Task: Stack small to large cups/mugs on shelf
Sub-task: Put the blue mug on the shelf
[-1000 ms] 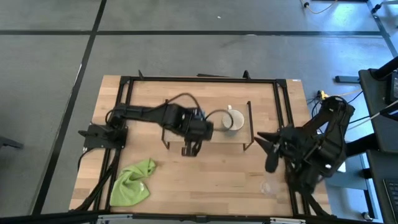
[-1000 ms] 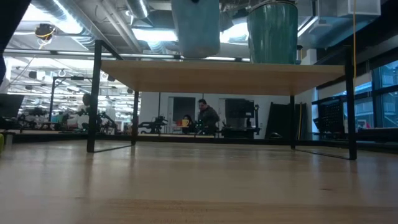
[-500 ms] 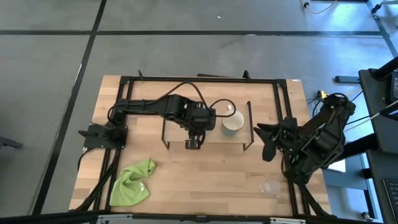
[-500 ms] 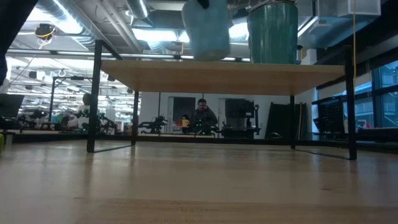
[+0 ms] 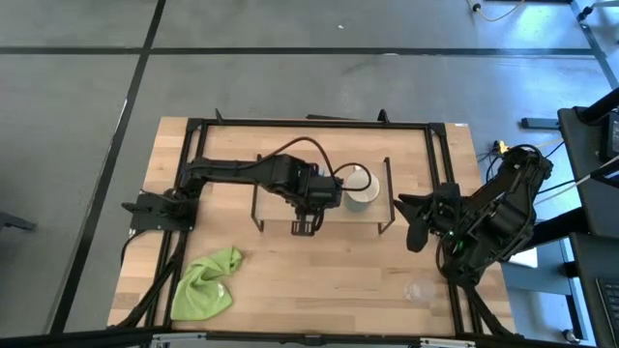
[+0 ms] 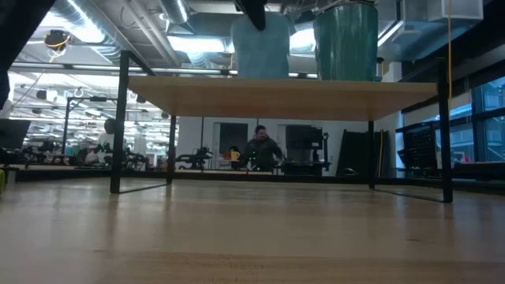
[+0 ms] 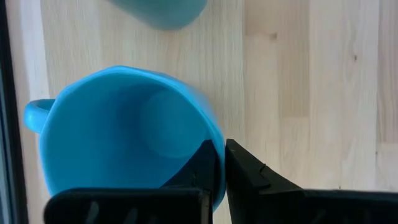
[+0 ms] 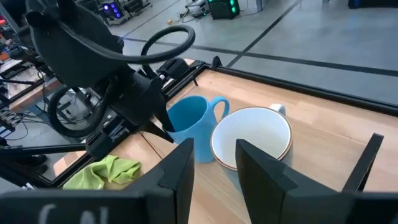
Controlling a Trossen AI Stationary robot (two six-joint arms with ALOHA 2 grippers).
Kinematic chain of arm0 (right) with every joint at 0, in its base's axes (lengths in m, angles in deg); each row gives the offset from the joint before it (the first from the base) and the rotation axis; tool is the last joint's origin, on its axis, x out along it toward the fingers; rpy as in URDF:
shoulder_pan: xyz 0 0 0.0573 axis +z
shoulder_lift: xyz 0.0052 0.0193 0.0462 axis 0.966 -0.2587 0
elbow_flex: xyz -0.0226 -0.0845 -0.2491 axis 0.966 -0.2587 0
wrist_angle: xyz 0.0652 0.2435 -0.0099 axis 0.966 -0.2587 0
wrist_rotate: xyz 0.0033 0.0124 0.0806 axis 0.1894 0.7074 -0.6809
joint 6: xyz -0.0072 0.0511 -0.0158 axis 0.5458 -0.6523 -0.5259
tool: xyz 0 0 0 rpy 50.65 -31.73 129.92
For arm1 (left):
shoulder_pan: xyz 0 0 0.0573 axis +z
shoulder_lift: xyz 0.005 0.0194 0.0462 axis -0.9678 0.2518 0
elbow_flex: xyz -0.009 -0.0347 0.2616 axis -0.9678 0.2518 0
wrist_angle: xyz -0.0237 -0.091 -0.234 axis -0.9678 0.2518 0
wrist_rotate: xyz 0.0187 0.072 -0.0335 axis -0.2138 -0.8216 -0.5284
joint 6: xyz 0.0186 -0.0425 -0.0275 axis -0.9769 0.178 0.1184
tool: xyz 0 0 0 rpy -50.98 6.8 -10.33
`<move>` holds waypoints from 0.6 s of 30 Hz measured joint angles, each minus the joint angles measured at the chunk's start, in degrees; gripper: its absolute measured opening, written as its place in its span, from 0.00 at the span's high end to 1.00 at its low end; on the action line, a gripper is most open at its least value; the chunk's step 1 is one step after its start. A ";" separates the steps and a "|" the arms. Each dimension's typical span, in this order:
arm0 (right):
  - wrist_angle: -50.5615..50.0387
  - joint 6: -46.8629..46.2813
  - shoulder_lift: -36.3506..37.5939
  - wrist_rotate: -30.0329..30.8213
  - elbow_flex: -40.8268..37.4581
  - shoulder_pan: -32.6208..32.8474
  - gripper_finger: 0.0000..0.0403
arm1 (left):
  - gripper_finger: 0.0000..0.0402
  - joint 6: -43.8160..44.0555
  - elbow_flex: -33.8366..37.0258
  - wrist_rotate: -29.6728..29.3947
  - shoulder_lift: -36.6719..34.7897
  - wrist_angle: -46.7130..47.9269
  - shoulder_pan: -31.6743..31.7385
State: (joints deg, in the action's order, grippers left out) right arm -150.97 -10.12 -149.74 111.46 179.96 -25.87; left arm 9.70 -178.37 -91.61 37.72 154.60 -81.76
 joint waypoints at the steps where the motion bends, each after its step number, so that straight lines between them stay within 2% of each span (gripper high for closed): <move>1: 0.00 0.00 0.00 0.01 0.00 -0.02 0.70 | 0.97 0.03 -0.02 -0.06 0.00 0.04 0.08; 13: -0.82 0.11 0.00 -0.50 0.00 -0.02 0.70 | 0.96 -1.57 -0.04 -0.15 -0.02 -2.12 -0.15; 18: -0.89 0.17 0.00 -0.98 0.00 -0.01 0.70 | 0.92 -1.99 -0.04 -0.25 -0.02 -2.10 0.01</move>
State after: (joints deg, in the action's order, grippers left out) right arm -151.87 -9.94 -149.74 110.49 179.96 -25.88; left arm 7.71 -178.41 -91.86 37.69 152.50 -81.75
